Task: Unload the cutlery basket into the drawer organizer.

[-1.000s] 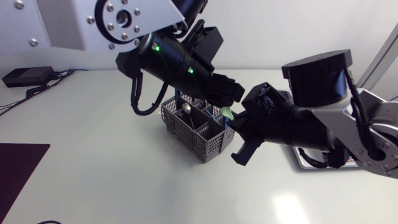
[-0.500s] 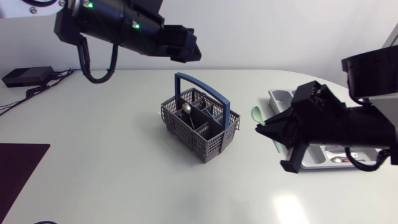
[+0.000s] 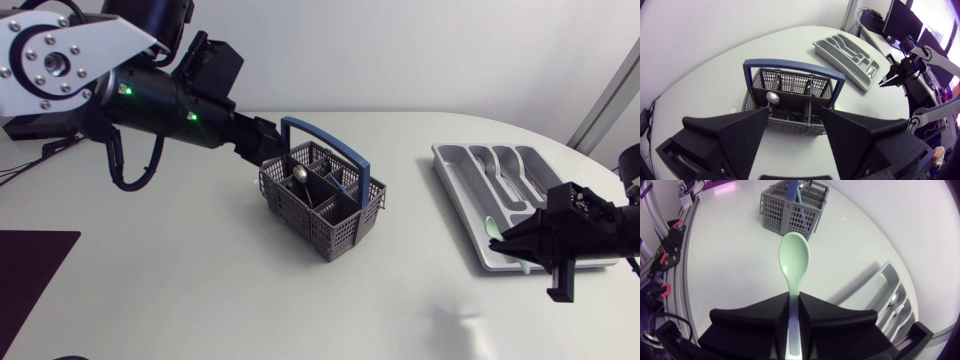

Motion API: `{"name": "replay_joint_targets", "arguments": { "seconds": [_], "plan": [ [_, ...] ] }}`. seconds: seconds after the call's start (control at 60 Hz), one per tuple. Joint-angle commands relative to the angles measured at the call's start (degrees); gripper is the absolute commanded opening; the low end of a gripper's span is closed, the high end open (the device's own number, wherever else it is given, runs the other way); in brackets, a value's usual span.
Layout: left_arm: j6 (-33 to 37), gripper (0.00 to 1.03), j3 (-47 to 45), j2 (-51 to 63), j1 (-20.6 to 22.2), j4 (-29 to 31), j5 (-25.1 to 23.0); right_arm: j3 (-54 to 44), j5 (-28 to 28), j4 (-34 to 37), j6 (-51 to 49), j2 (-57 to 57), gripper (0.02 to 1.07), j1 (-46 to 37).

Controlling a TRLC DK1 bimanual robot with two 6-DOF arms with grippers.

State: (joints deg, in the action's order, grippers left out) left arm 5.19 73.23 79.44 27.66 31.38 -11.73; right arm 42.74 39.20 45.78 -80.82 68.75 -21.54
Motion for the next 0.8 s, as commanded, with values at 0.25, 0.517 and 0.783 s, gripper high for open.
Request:
{"name": "replay_joint_targets", "arguments": {
  "seconds": [0.25,0.517,0.783],
  "plan": [
    [2.6,0.75,-3.2,-1.0,-0.9,-1.2,0.2,14.0,-1.7,4.8,-27.5,20.8,0.09,-16.6],
    [2.5,0.75,-2.7,-0.4,0.5,-1.4,1.1,21.2,-6.9,1.7,-32.9,31.4,0.08,-19.4],
    [2.5,0.75,-3.4,-0.3,1.7,-1.7,2.6,22.0,-13.0,-8.0,-34.8,36.8,0.08,-19.5]
  ]
}}
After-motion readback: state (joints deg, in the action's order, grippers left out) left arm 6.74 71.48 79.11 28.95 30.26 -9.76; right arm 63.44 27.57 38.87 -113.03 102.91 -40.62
